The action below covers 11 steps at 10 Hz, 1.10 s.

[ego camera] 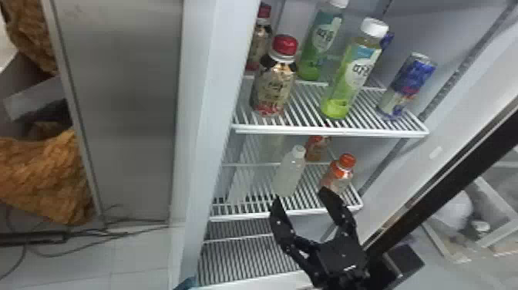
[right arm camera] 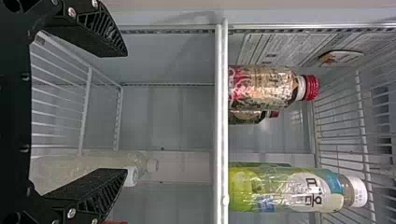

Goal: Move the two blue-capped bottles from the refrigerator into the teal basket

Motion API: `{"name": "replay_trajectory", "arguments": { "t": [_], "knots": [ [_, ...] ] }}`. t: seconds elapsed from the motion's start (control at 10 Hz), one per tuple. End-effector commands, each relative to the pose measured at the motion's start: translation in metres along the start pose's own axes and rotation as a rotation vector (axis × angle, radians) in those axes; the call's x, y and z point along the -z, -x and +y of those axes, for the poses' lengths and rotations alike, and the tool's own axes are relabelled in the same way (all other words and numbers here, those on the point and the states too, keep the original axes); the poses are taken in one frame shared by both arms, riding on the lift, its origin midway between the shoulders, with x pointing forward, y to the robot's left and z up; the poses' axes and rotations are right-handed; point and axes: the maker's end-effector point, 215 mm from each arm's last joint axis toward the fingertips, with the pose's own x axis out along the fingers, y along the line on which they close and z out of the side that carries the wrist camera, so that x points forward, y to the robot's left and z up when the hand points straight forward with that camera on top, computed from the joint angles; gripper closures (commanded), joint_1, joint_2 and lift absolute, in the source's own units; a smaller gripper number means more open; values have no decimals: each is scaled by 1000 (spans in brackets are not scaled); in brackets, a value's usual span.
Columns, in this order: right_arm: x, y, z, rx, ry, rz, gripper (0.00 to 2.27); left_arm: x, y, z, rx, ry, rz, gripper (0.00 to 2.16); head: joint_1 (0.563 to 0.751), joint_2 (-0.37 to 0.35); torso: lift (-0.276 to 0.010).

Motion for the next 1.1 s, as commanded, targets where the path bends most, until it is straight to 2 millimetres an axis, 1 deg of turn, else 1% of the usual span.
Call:
{"name": "replay_trajectory", "arguments": {
  "t": [0.0,1.0],
  "knots": [
    [0,-1,1,-2,1,-7,133,0,-1,-1,3,1,1,1157,695,-350,-167],
    [3,1,-1,3,-19,-9,130,1,1,-1,7,15,-7,1157,695,-350,-167]
  ]
}}
